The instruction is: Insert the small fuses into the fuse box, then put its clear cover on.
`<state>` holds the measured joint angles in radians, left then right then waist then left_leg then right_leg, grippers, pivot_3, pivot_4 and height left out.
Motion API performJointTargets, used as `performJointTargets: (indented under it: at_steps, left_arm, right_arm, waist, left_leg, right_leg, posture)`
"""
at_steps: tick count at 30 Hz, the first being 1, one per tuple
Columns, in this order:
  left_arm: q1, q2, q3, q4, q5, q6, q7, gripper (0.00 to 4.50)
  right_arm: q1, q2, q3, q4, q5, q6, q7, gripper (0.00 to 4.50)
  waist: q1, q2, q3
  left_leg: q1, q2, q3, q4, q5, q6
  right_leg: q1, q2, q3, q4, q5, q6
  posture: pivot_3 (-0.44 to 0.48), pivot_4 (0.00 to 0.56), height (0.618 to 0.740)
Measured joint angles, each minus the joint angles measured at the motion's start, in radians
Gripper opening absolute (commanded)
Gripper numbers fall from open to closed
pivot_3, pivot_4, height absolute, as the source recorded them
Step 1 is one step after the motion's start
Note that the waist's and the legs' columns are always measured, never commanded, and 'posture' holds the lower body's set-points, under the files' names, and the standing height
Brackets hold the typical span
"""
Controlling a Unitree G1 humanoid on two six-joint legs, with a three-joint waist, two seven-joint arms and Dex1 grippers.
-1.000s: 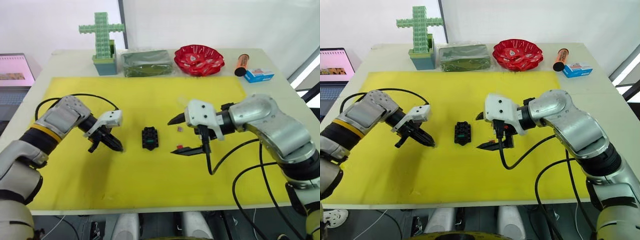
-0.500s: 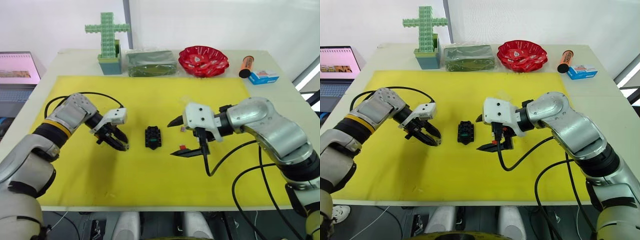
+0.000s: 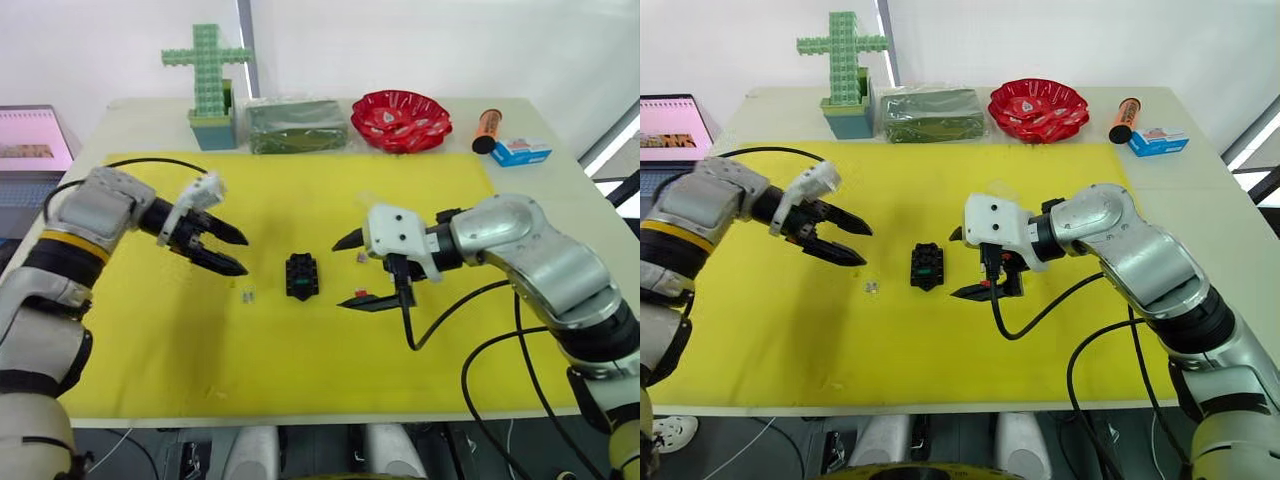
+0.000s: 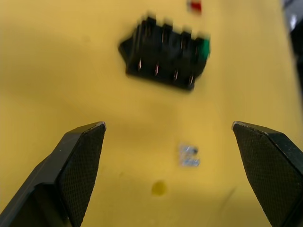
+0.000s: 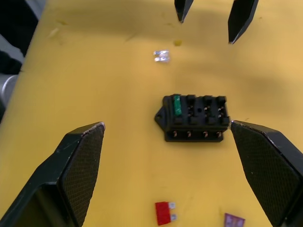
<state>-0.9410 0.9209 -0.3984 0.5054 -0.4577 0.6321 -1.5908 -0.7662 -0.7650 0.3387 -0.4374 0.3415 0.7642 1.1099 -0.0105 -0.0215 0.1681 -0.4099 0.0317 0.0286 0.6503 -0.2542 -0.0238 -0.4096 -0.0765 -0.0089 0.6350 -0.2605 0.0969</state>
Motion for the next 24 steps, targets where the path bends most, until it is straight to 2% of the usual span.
performJointTargets:
  at_steps: [4,9,12,15,19,24]
  left_arm:
    - [0.152,0.051,0.16,-0.145,-0.096,0.229,0.07,4.49]
    - [0.352,0.053,0.362,-0.335,-0.251,0.517,0.222,4.49]
    - [0.448,-0.005,0.492,-0.412,-0.333,0.668,0.338,4.49]
    - [0.535,-0.101,0.604,-0.442,-0.386,0.807,0.474,4.49]
    - [0.583,-0.142,0.702,-0.486,-0.426,0.914,0.584,4.49]
    - [0.62,-0.207,0.779,-0.512,-0.447,0.97,0.678,4.49]
  right_arm:
    - [-0.002,0.004,0.0,0.015,-0.014,-0.013,-0.011,4.5]
    - [-0.003,0.008,0.001,0.019,-0.018,-0.019,-0.013,4.5]
    - [-0.004,0.011,0.004,0.03,-0.026,-0.041,-0.012,4.5]
    - [-0.007,0.013,0.009,0.041,-0.042,-0.06,-0.008,4.5]
    - [-0.008,0.013,0.01,0.051,-0.047,-0.076,0.0,4.5]
    - [-0.013,0.013,0.012,0.057,-0.056,-0.088,0.01,4.5]
  waist:
    - [-0.007,0.0,0.0]
    - [-0.002,0.0,0.0]
    - [0.001,0.0,0.0]
    - [-0.001,0.0,0.0]
    - [-0.002,0.0,0.0]
    - [0.0,0.0,0.0]
  left_leg:
    - [0.0,0.0,-0.002,-0.001,0.0,0.0]
    - [0.0,0.0,-0.003,0.0,0.0,0.0]
    - [0.001,0.0,-0.003,0.001,0.0,0.0]
    - [0.001,0.0,-0.003,0.001,0.0,0.0]
    - [0.001,0.0,-0.004,0.0,0.0,0.0]
    - [0.001,0.0,-0.004,0.0,0.0,0.0]
  right_leg:
    - [-0.001,0.0,0.0,0.0,0.0,0.0]
    - [0.0,-0.001,0.0,0.0,0.0,0.0]
    - [0.001,-0.001,0.0,0.001,0.0,0.0]
    - [0.001,-0.001,0.0,0.001,0.0,0.0]
    - [0.001,-0.001,0.0,0.001,0.0,0.0]
    - [0.001,-0.001,0.0,0.001,0.0,0.0]
  posture:
    - [0.0,0.15,0.74]
    - [0.0,0.15,0.74]
    - [0.0,0.15,0.74]
    - [0.0,0.15,0.74]
    - [0.0,0.15,0.74]
    - [0.0,0.15,0.74]
